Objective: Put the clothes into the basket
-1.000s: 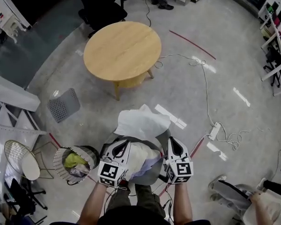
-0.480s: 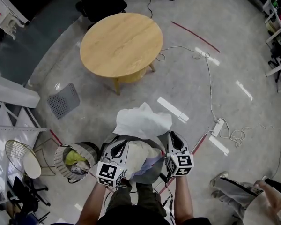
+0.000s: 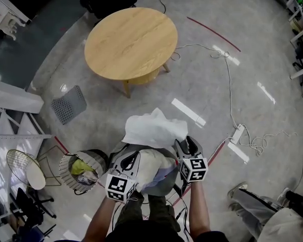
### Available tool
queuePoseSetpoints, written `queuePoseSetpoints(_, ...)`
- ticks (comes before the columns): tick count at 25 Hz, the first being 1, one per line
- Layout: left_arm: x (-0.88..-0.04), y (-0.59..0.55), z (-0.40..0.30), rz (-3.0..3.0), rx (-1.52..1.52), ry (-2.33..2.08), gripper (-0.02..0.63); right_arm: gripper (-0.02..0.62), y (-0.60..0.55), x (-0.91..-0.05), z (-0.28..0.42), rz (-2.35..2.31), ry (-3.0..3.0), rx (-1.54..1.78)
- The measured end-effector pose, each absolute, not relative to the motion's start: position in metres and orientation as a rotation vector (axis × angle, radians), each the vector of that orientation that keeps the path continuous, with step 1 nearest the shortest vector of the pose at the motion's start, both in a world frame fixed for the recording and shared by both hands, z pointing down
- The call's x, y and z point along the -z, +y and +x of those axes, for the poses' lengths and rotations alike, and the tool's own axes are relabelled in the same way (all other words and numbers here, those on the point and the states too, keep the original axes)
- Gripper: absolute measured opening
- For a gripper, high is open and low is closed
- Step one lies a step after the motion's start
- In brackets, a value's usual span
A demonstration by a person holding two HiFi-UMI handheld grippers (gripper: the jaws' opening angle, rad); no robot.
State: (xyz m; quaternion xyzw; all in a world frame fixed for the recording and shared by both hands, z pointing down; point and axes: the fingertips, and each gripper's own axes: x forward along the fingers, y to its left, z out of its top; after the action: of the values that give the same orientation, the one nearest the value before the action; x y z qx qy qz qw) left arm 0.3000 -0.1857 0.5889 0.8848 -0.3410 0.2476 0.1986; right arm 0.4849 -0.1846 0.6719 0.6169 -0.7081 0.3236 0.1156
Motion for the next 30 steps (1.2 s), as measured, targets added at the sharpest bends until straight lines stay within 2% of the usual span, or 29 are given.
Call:
queuePoseSetpoints(8,-0.59,-0.192,0.294,2.445,-0.7,-0.994,0.008,0.228,-0.19,-0.677,0.484,1.8,-2.058,-0.936)
queuePoseSetpoints(10,-0.592,-0.194,0.29,2.437,-0.703,-1.006,0.007,0.17,-0.191,-0.679,0.487,1.808,-2.035,-0.909)
queuePoseSetpoints(20,-0.584,-0.195,0.283,2.436,-0.675,-1.052,0.007,0.087,-0.189,-0.675,0.49,1.81,-1.988,-0.762)
queuePoseSetpoints(22,-0.582,-0.194,0.28,2.432,-0.665,-1.066,0.008,0.034,-0.189,-0.67,0.487,1.817,-2.004,-0.733)
queuePoseSetpoints(30,-0.563,-0.181,0.267,2.449,-0.635,-1.108,0.006,0.031,-0.189,-0.639,0.475,1.829,-2.104,-0.689)
